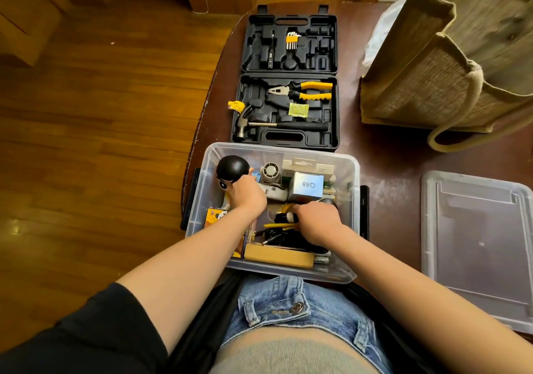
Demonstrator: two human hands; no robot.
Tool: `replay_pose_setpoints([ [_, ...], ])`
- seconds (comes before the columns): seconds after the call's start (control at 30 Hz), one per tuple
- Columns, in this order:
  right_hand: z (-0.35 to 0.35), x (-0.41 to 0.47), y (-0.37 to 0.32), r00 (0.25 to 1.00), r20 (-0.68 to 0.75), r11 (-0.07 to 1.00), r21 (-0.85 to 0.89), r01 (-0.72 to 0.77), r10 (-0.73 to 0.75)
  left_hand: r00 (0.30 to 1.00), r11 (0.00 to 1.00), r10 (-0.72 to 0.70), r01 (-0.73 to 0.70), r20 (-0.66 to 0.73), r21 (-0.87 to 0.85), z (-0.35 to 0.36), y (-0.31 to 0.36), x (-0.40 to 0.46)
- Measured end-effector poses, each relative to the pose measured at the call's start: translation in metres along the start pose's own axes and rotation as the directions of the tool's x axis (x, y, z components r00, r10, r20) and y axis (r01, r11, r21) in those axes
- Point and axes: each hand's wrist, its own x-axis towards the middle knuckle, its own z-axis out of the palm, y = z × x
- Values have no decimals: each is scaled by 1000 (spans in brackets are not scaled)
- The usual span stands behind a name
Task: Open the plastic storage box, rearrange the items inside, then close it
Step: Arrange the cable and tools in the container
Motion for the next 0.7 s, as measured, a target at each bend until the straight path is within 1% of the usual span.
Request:
replay_pose_setpoints([
  [0.1,0,1,0,1000,4,1000,3,2,-2,1000,999,11,-12,13,43,1,6,-3],
  [0.2,1,1,0,1000,2,1000,4,4,-4,988,982,118,-130,97,134,2,10,-5],
  [0.37,3,2,0,1000,-2,1000,23,7,-7,972,913,210,-232,101,336,8,1,-4],
  [0.43,4,3,0,1000,-5,1000,21,11,-11,954,869,255,-297,157,395,6,0,-3],
  [0.57,4,4,0,1000,-10,1000,14,20,-19,925,781,285,-375,251,499,4,4,0],
  [0.63,4,4,-1,1000,-6,1000,19,23,-23,909,700,319,-416,268,580,5,3,1],
  [0.7,6,4,-1,1000,-4,999,23,30,-30,904,631,347,-421,249,651,6,2,1],
])
